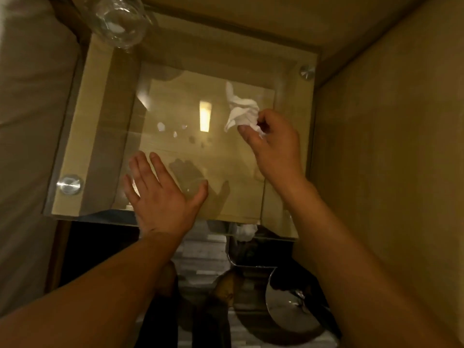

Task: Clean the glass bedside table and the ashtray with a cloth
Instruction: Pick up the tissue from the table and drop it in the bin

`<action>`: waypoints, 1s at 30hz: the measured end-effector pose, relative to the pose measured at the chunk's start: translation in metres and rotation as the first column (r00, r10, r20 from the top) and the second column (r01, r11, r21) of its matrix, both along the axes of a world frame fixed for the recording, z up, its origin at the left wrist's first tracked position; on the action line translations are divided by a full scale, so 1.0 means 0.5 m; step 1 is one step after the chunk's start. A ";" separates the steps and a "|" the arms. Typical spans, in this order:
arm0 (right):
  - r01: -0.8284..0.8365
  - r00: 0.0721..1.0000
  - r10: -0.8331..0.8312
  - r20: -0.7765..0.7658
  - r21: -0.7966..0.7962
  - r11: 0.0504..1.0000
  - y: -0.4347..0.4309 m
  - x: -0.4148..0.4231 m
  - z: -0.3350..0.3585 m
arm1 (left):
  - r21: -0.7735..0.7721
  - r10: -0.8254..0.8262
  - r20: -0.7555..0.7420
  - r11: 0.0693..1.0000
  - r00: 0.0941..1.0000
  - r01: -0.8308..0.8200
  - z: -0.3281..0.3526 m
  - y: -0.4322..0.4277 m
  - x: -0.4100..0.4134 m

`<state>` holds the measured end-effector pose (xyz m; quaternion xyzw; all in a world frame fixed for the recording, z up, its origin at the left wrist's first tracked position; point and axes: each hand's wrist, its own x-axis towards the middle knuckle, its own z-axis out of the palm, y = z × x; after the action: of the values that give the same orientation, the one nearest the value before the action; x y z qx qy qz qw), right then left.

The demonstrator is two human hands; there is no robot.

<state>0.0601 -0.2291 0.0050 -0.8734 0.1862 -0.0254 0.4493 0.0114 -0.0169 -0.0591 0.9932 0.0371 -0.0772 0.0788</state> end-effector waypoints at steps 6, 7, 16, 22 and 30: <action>0.203 0.960 -0.168 -0.224 0.145 0.969 -0.021 -0.306 0.049 | -0.011 -0.001 0.017 1.000 1.000 0.001 0.005 -0.001 -0.002; 0.234 0.945 -0.187 -0.268 0.155 0.960 -0.021 -0.353 0.048 | -0.012 -0.003 0.024 1.000 1.000 0.003 0.006 -0.002 -0.003; 0.383 0.781 -0.275 -0.561 0.082 0.920 -0.011 -0.582 -0.110 | 0.001 0.015 0.078 1.000 0.997 -0.015 0.001 -0.010 -0.015; 0.365 0.707 -0.227 -0.670 0.070 0.928 -0.019 -0.587 -0.261 | 0.018 0.008 0.122 1.000 0.993 -0.010 -0.010 -0.010 -0.018; 0.426 0.745 -0.302 -0.595 0.077 0.901 -0.039 -0.605 -0.250 | 0.003 -0.009 0.110 1.000 0.994 0.008 -0.017 -0.002 -0.019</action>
<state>-0.2426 -0.2485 -0.1202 -0.7348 0.4808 0.1683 0.4479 0.0020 -0.0180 -0.0675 0.9962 0.0285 -0.0226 0.0792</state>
